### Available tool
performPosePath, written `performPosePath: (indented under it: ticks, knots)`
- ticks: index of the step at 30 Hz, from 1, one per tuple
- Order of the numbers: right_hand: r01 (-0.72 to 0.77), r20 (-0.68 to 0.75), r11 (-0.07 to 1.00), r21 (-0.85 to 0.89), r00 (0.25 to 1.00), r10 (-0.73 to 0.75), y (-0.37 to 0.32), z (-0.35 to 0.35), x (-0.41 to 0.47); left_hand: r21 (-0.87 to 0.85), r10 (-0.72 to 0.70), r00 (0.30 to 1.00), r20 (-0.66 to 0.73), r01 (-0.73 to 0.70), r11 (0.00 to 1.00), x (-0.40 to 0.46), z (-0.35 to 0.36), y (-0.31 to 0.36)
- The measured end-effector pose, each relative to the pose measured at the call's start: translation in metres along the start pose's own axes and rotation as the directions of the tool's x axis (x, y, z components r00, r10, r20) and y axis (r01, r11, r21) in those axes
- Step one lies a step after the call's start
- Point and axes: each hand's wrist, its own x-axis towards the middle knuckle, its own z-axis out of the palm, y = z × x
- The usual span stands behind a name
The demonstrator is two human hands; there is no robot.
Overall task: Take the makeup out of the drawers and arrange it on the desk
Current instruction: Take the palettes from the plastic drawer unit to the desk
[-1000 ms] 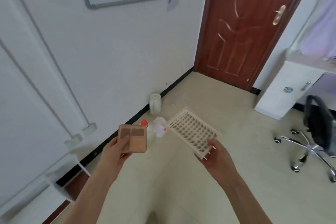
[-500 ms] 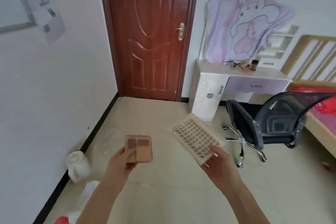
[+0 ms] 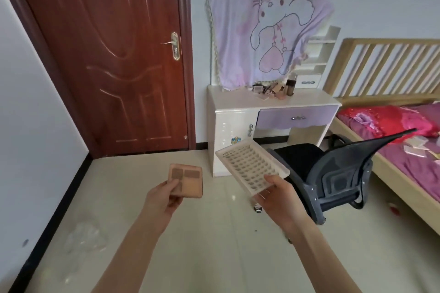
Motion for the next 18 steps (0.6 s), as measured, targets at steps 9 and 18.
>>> performPosePath:
  ticks: [9, 18]
  knots:
    - [0.015, -0.021, 1.0, 0.005, 1.0, -0.015, -0.088, -0.012, 0.178, 0.006, -0.088, 0.996, 0.008, 0.088, 0.996, 0.146, 0.127, 0.032]
    - [0.022, -0.082, 0.999, 0.024, 0.996, -0.02, -0.139, -0.013, 0.379, 0.003, -0.125, 0.992, 0.018, 0.125, 0.992, 0.338, 0.225, 0.077]
